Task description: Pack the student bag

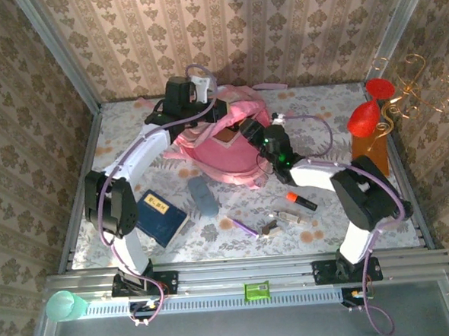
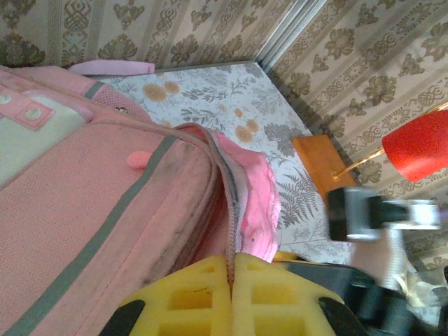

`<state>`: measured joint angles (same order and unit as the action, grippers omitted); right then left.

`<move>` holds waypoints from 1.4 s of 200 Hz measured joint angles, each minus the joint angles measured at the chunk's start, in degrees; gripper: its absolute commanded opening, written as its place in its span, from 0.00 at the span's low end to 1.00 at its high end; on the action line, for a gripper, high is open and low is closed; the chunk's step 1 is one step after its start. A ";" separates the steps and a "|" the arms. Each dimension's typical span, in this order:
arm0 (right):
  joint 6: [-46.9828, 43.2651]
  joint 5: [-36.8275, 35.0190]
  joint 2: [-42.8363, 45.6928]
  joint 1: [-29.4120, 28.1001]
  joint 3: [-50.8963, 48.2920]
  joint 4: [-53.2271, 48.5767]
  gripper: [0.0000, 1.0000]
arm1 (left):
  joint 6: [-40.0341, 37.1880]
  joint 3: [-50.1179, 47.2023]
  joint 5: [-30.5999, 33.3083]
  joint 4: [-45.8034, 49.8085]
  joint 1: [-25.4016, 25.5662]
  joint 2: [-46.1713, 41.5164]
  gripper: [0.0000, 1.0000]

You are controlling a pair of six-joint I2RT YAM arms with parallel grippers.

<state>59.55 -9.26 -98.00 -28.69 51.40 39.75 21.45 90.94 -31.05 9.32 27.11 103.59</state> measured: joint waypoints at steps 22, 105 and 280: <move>-5.14 0.96 8.17 0.20 -3.39 -5.79 0.56 | 0.00 -0.85 0.42 -0.81 0.00 0.39 0.15; -27.23 3.54 19.69 -12.98 0.66 -30.99 0.63 | -1.40 -39.76 20.48 -3.23 -7.17 -21.66 0.67; -32.02 11.08 -32.33 -32.33 45.66 -52.46 0.69 | 17.99 -74.18 32.70 7.43 -31.36 -56.52 0.90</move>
<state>27.53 1.83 -130.32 -61.01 97.06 -12.71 39.44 16.75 1.65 16.75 -4.25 47.07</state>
